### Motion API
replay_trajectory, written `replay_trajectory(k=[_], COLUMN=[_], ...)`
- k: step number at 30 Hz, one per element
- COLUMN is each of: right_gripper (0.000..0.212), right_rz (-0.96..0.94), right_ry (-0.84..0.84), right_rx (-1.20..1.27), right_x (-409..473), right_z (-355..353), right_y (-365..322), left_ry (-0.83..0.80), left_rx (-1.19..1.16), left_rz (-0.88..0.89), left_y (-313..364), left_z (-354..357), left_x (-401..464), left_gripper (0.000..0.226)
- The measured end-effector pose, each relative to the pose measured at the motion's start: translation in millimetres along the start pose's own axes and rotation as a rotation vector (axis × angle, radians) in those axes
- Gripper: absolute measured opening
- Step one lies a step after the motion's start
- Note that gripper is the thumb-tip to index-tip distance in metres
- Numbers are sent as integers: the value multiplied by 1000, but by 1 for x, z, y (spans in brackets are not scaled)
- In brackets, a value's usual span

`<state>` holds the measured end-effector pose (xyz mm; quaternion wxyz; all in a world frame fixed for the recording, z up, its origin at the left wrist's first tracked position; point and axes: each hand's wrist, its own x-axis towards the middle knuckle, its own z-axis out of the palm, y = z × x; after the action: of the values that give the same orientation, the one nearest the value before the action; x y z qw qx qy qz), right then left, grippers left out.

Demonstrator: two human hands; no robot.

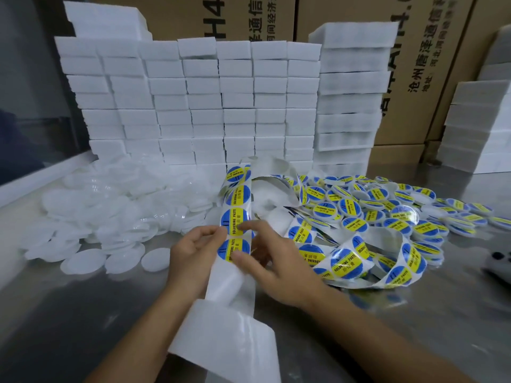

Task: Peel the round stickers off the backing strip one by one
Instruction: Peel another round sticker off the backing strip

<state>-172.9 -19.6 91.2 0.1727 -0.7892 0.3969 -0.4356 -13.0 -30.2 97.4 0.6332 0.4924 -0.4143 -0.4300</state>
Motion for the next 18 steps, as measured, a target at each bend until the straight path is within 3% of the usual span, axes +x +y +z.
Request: replay_trajectory(k=[4, 9, 13, 18], right_gripper=[37, 82, 71, 49], right_rz=[107, 45, -20, -124], right_ry=[106, 75, 95, 188], right_rx=[161, 215, 168, -60], right_x=[-1, -1, 0, -3], right_z=[5, -1, -2, -2], right_y=[0, 5, 6, 9], left_ry=[-100, -331, -337, -268], left_rx=[-154, -144, -69, -89], left_rz=[-87, -97, -86, -46], left_y=[-1, 2, -3, -3], left_z=[2, -1, 1, 3], left_x=[-7, -10, -13, -13], left_gripper=[4, 31, 26, 9])
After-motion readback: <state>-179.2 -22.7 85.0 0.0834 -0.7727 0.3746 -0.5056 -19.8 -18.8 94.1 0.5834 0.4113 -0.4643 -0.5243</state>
